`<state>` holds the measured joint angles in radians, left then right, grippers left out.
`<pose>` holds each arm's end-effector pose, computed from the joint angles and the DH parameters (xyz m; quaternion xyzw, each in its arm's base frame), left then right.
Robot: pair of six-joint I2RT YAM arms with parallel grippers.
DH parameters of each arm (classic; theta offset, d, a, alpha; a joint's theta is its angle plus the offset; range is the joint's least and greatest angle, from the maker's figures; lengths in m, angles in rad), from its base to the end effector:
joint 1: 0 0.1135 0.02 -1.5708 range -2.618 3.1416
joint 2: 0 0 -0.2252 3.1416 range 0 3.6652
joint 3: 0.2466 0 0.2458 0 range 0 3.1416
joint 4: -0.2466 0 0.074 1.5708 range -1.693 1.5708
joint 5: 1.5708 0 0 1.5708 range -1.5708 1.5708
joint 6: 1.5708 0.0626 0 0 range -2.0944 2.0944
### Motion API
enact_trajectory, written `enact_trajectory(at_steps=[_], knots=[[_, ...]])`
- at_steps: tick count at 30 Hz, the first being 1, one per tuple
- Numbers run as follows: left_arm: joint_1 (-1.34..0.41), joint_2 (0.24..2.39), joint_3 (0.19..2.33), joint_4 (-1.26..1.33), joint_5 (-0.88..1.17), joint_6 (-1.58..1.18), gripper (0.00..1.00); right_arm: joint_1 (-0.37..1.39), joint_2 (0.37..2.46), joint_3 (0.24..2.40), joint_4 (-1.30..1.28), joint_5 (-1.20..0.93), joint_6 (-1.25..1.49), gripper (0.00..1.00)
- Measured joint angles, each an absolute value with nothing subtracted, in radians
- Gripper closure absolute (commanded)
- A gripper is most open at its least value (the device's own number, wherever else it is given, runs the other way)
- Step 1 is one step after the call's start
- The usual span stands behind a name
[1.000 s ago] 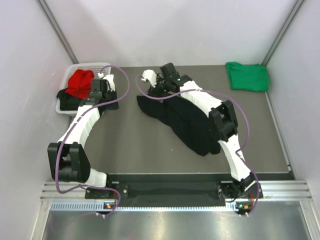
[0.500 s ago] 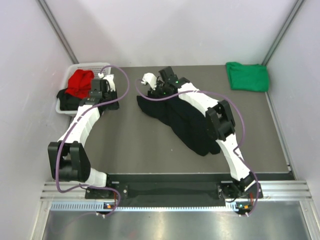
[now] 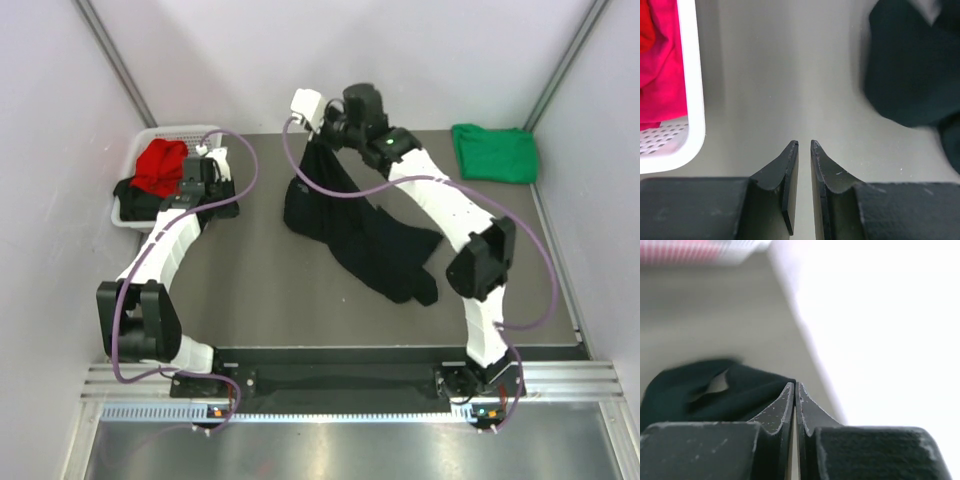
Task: Fold and stack the t-shirts
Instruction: Flatten the tshirt out
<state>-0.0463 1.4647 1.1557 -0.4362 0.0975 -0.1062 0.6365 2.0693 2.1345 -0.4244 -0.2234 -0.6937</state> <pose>0.3410 -0.0219 0.2297 -0.0079 0.9151 -0.0750 0.3961 0.3842 0.3012 0.3392 -0.5541 0.6036 0.0754 0.5683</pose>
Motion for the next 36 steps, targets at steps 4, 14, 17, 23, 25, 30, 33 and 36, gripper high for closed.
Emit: enact_trajectory(at_steps=[4, 14, 17, 23, 25, 30, 33, 36], knots=[[-0.046, 1.468, 1.161, -0.423, 0.098, -0.107, 0.79, 0.657, 1.96, 2.168, -0.366, -0.216, -0.741, 1.0], [-0.046, 1.497, 1.255, -0.419, 0.091, -0.104, 0.79, 0.723, 1.898, 2.144, -0.317, -0.206, -0.822, 1.0], [-0.046, 1.499, 1.307, -0.42, 0.077, -0.095, 0.79, 0.729, 1.884, 2.077, -0.38, -0.236, -0.85, 1.0], [-0.041, 1.501, 1.409, -0.421, 0.059, -0.061, 0.73, 0.78, 1.856, 1.951, -0.6, -0.327, -0.89, 0.79], [-0.04, 1.511, 1.431, -0.421, 0.076, -0.048, 0.68, 0.798, 1.831, 1.888, -0.646, -0.356, -0.88, 0.51], [-0.039, 1.633, 1.506, -0.432, 0.181, -0.012, 0.64, 0.783, 1.779, 1.752, -0.644, -0.344, -0.817, 0.47], [-0.039, 1.757, 1.588, -0.442, 0.232, -0.003, 0.62, 0.709, 1.799, 1.729, -0.626, -0.333, -0.738, 0.47], [-0.039, 1.862, 1.653, -0.455, 0.27, 0.0, 0.58, 0.598, 1.9, 1.806, -0.636, -0.337, -0.659, 0.47]])
